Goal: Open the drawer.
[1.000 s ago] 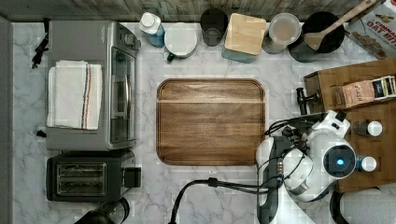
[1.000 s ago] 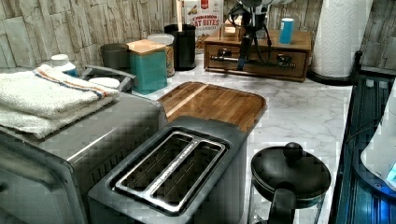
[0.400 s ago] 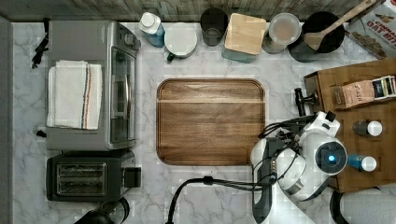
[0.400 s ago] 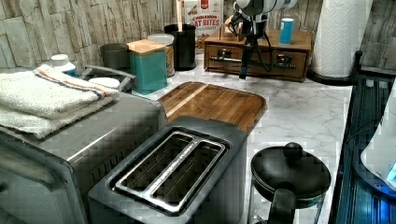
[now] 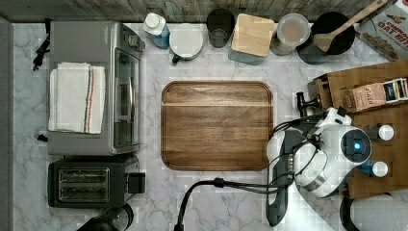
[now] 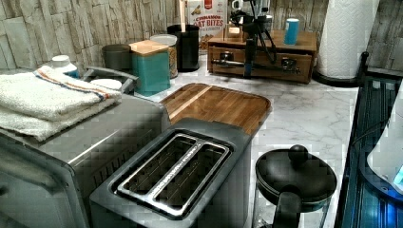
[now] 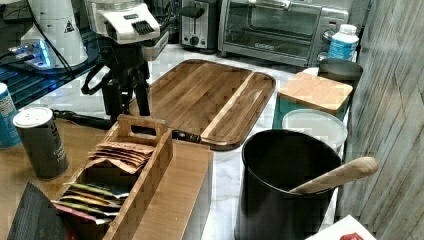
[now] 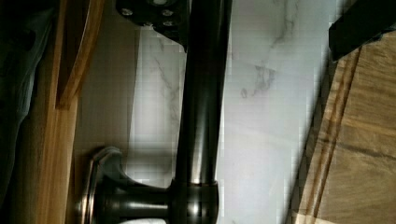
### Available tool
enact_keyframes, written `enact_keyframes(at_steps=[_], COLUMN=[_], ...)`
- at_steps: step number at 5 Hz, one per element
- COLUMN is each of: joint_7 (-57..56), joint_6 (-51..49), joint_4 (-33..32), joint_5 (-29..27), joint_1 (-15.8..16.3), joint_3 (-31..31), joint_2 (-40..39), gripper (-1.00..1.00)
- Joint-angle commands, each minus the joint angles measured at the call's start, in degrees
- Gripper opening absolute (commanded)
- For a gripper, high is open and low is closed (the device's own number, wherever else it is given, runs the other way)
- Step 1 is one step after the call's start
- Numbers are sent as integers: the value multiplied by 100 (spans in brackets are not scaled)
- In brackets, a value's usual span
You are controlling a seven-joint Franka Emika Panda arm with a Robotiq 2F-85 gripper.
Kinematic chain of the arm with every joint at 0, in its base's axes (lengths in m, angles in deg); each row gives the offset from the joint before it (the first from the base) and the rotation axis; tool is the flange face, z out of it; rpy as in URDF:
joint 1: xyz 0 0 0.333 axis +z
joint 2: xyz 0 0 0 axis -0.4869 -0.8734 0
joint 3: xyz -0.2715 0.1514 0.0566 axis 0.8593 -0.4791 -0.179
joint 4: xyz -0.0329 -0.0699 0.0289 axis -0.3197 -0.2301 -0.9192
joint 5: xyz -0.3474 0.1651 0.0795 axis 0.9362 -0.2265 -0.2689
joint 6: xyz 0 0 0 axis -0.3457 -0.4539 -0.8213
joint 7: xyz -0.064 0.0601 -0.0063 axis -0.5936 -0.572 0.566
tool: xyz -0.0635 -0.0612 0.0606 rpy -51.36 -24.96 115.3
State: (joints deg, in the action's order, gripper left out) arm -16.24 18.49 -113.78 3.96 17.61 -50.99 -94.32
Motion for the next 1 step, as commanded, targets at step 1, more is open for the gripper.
enact_keyframes(at_steps=[1], joint_7=[827], joint_6=[371], joint_4=[-1415], joint_5=[-393], joint_1=[731], joint_3=[-579], joint_2=[867], gripper=[100])
